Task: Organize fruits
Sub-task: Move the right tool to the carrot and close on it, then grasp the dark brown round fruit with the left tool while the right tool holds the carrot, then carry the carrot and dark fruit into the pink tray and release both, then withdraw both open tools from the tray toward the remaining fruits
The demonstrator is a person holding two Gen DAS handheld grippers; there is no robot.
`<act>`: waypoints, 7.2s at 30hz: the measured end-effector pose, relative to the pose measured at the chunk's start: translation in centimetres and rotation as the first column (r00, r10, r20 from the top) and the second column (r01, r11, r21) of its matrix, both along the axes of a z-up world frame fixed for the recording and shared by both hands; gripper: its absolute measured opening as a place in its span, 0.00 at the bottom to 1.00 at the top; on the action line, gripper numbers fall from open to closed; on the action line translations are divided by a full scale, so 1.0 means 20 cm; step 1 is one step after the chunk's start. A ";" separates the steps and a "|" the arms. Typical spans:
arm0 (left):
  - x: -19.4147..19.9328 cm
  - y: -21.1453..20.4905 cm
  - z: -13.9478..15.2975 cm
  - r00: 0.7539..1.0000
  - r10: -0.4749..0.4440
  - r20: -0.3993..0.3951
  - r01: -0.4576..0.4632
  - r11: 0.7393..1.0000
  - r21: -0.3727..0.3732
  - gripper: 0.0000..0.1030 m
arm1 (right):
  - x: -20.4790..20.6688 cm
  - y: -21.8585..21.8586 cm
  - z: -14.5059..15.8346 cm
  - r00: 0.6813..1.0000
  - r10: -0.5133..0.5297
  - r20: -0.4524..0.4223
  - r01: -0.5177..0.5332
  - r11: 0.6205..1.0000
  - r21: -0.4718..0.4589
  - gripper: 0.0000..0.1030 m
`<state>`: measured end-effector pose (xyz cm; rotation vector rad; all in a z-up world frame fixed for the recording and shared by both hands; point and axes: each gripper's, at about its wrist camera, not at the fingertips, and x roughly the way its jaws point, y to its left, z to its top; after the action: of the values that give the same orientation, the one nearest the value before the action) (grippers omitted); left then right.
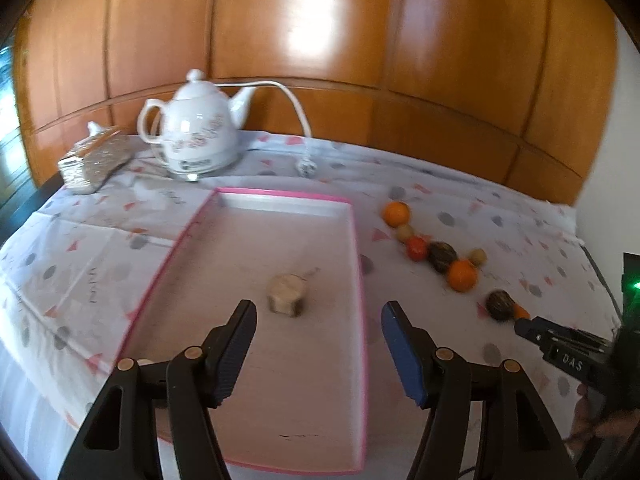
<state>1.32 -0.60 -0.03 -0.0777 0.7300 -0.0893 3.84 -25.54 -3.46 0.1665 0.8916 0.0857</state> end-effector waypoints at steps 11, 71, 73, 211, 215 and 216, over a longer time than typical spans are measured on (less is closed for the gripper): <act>0.04 -0.16 -0.08 0.989 -0.131 -0.074 0.130 0.991 -0.017 0.64 | -0.04 -0.25 -0.09 0.994 -0.106 -0.036 0.105 0.994 -0.020 0.36; 0.40 -1.02 -0.36 0.882 -0.416 -0.221 0.422 0.906 -0.024 0.44 | 0.05 -0.37 -0.17 0.995 -0.074 0.065 0.082 0.989 -0.126 0.21; 0.36 -0.97 -0.36 0.885 -0.414 -0.215 0.422 0.907 -0.011 0.44 | 0.05 -0.38 -0.17 0.995 -0.072 0.062 0.079 0.989 -0.121 0.21; 0.06 -0.07 -0.17 0.997 -0.036 -0.066 0.036 0.999 -0.007 0.65 | 0.12 -0.08 -0.09 0.997 -0.083 0.006 0.082 0.995 0.053 0.33; 0.08 -0.11 -0.16 0.996 -0.057 -0.068 0.057 0.998 -0.010 0.65 | 0.16 -0.10 -0.10 0.997 -0.080 0.007 0.080 0.996 0.039 0.33; 0.09 -0.13 -0.16 0.996 -0.065 -0.068 0.064 0.998 -0.010 0.65 | 0.18 -0.10 -0.10 0.997 -0.078 0.009 0.078 0.996 0.034 0.33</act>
<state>3.19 -3.19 -3.18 -0.0650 0.8011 -0.1518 7.36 -27.60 -5.36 0.2319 0.8730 0.0288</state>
